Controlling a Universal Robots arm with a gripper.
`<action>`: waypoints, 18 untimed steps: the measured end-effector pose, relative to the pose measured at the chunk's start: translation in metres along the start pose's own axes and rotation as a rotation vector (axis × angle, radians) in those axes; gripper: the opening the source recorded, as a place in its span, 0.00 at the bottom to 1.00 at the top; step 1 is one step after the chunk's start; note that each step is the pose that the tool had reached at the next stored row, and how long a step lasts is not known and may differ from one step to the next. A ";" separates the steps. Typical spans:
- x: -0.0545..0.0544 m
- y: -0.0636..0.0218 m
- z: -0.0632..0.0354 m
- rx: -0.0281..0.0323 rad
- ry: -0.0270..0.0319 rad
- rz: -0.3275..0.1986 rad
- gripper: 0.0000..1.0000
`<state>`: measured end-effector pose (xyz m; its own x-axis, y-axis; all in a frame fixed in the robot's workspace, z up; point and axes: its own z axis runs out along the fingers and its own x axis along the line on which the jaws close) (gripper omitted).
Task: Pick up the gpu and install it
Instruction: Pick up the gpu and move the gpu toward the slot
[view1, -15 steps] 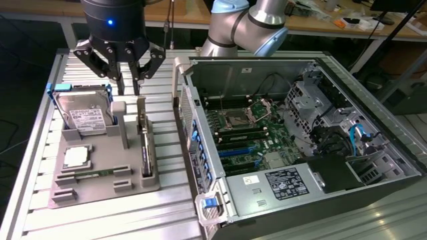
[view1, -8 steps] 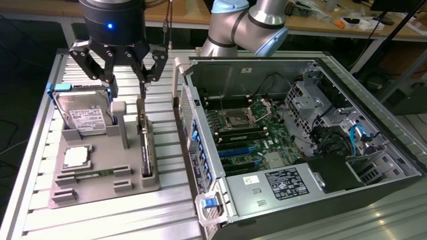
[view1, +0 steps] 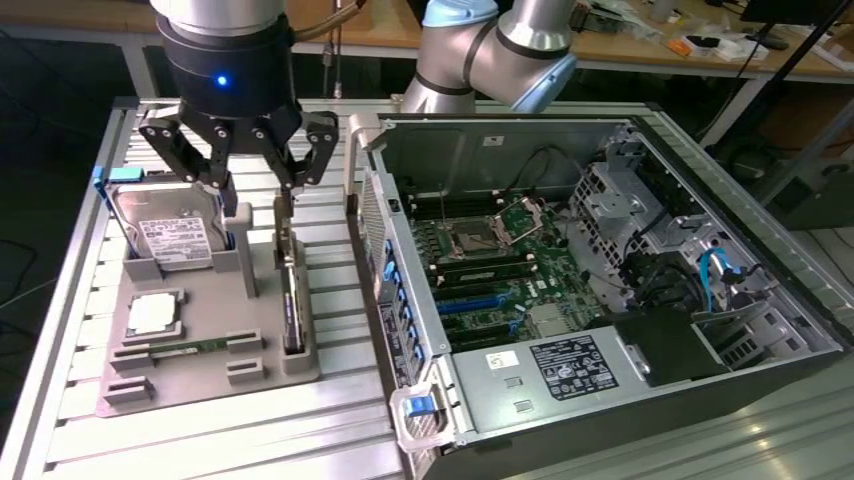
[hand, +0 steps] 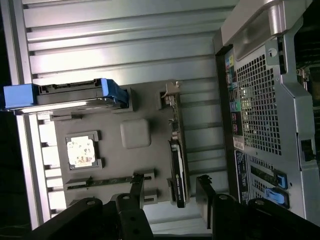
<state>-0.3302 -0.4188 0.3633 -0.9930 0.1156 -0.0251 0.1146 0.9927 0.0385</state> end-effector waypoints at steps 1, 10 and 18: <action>0.000 -0.0004 0.0017 0.0000 0.0000 0.000 0.54; 0.000 -0.0088 0.0224 0.0002 0.0002 0.000 0.54; -0.015 -0.0151 0.0382 -0.0001 -0.0001 0.000 0.54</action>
<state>-0.3160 -0.4341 0.3249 -0.9930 0.1156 -0.0253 0.1145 0.9927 0.0387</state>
